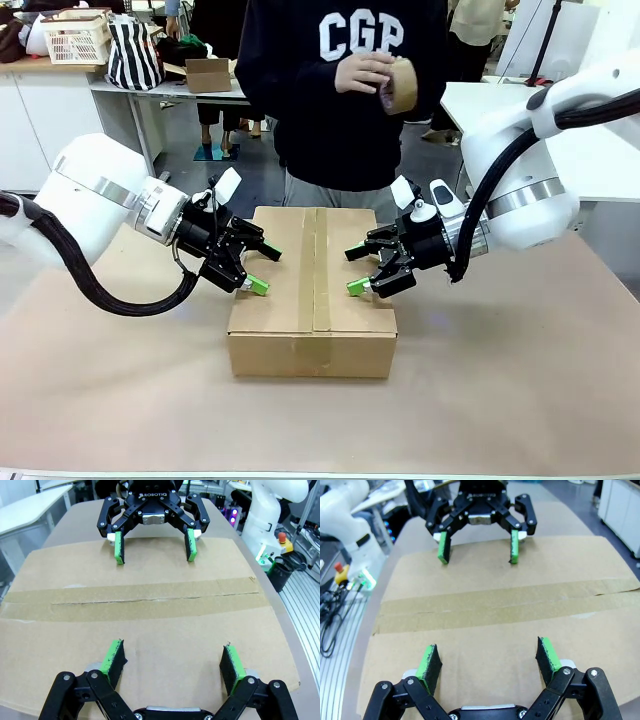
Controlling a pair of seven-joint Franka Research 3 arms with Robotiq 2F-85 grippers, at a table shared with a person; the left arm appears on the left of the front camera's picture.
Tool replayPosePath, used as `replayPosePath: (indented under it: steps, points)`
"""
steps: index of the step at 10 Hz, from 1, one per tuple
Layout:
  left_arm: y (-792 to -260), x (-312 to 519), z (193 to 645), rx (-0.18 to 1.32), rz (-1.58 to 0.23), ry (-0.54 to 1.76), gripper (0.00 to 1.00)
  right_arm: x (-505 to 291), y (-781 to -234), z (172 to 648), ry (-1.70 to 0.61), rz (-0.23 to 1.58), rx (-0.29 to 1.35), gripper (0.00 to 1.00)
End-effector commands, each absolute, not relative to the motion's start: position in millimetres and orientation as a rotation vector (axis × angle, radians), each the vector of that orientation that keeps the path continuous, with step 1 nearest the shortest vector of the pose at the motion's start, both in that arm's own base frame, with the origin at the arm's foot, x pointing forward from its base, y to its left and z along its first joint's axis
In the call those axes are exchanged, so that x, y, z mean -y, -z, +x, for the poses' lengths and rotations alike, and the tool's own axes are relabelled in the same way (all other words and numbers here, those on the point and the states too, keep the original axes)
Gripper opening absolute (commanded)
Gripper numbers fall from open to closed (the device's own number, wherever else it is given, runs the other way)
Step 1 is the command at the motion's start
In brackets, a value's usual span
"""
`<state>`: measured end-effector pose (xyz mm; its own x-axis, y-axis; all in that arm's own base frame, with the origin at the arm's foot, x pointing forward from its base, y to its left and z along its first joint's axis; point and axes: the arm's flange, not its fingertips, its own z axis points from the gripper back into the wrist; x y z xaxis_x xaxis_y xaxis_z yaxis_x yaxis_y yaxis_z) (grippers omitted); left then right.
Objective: Pack the gift set into the box.
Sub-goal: Press and hold the closed box until the human finishes sealing it.
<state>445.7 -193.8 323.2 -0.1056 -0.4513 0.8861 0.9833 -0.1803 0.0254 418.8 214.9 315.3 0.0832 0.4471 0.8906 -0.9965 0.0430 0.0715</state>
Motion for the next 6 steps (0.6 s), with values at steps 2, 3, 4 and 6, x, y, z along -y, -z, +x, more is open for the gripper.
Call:
replayPosePath:
  steps: [2,3,4,6]
  points:
    - [-321.7,192.9,445.3,0.798,-0.944,1.564,1.00,-213.9,-312.7,416.9,-1.300,0.891,0.819,1.00]
    - [-321.7,192.9,445.3,0.798,-0.944,1.564,1.00,-213.9,-312.7,416.9,-1.300,0.891,0.819,1.00]
    - [-321.7,192.9,445.3,0.798,-0.944,1.564,1.00,-213.9,-312.7,416.9,-1.300,0.891,0.819,1.00]
    - [-321.7,192.9,445.3,0.798,-0.944,1.564,1.00,-213.9,-312.7,416.9,-1.300,0.891,0.819,1.00]
